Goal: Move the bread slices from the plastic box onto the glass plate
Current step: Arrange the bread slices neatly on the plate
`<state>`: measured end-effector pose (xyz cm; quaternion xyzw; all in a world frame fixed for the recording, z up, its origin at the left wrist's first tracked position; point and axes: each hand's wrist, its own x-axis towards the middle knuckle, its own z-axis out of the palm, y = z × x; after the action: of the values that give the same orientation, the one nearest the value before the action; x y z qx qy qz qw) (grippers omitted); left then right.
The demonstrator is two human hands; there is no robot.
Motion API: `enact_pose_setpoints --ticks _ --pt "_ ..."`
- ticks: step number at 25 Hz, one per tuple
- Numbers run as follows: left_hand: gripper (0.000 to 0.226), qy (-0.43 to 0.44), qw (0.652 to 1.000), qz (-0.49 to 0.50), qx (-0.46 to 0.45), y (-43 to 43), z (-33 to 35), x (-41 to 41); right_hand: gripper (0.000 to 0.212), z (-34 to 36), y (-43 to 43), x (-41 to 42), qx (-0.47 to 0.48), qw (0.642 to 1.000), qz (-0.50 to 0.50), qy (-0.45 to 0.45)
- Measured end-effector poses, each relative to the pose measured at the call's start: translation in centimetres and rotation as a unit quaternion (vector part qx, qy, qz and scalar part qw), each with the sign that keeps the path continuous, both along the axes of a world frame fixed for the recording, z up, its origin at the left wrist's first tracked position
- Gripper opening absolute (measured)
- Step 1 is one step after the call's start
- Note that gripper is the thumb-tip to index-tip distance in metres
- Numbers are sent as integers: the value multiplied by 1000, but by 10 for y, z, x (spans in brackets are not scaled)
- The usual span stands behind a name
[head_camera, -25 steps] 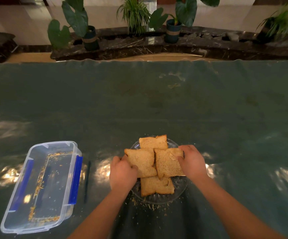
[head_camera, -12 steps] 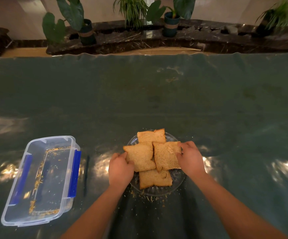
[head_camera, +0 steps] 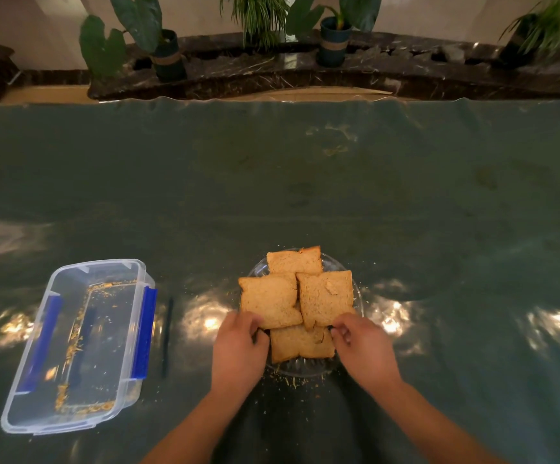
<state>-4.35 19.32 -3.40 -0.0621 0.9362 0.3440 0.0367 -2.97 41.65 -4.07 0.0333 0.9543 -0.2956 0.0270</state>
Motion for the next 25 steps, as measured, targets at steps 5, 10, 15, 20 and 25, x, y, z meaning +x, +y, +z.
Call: enact_pose_setpoints --ticks 5,10,15,20,25 --pt "27 -23 994 -100 -40 18 -12 30 20 -7 -13 13 42 998 21 -32" --pt "29 -30 994 -103 -28 17 -12 28 25 -6 -13 17 49 998 38 -34" --pt "29 41 999 -24 -27 9 -2 19 9 0 -2 10 1 999 -27 30" --pt "54 -51 997 48 21 2 7 -28 33 -2 13 -27 53 996 -65 10" --pt "52 -69 997 34 26 4 4 -32 34 -11 12 -33 49 998 -34 -28"
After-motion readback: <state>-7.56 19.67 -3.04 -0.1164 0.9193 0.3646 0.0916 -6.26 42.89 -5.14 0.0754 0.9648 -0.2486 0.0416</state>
